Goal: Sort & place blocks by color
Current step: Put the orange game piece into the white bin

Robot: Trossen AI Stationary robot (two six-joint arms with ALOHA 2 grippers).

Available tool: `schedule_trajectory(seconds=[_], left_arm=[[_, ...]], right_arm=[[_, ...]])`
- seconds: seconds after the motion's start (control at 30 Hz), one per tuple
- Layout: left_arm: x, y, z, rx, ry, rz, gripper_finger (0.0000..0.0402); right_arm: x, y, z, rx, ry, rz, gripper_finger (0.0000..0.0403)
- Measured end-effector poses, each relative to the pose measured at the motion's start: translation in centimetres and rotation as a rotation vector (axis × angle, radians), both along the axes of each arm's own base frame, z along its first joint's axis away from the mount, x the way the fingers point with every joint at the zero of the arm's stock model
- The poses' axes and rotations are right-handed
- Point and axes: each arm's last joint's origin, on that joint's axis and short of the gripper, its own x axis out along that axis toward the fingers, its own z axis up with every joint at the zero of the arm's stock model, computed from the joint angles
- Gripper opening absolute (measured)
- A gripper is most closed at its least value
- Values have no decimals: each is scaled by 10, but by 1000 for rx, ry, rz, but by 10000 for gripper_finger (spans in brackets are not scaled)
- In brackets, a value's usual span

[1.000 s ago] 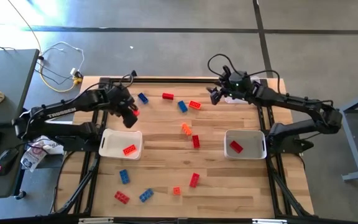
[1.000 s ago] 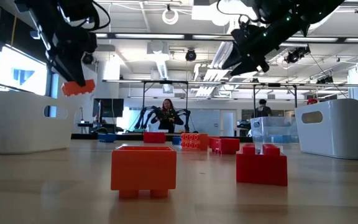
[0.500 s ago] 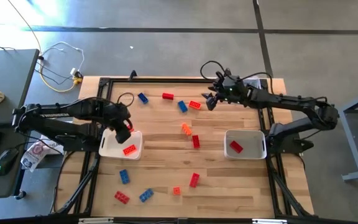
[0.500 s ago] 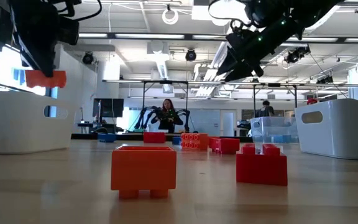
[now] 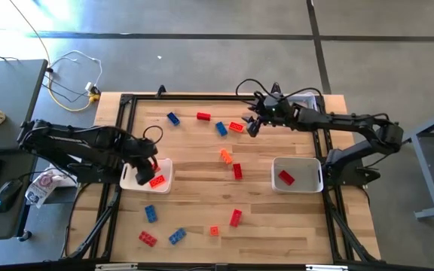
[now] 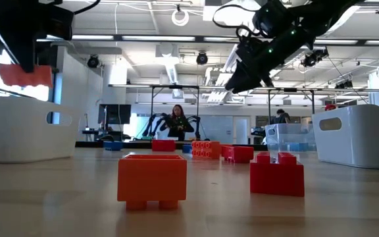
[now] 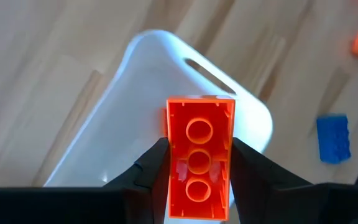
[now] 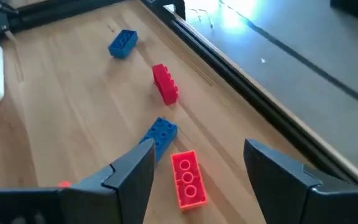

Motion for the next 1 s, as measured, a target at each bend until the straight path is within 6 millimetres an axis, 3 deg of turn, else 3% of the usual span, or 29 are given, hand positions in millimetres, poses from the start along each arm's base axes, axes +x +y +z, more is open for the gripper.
schedule_trajectory(seconds=[0.3, 0.47, 0.73, 1.0], left_arm=[[0, -4, -2, -14, 6, -38, 118], [-4, -4, -19, -32, 70, 18, 119], [-12, -4, -45, -40, 166, 38, 119], [-14, -5, -51, -108, 189, 48, 128]], right_arm=[[6, -2, 9, -165, -43, 94, 231], [10, -5, 7, -189, -53, 102, 231], [21, -8, -14, -114, -29, 148, 231], [31, -13, -44, -15, 24, 115, 231]])
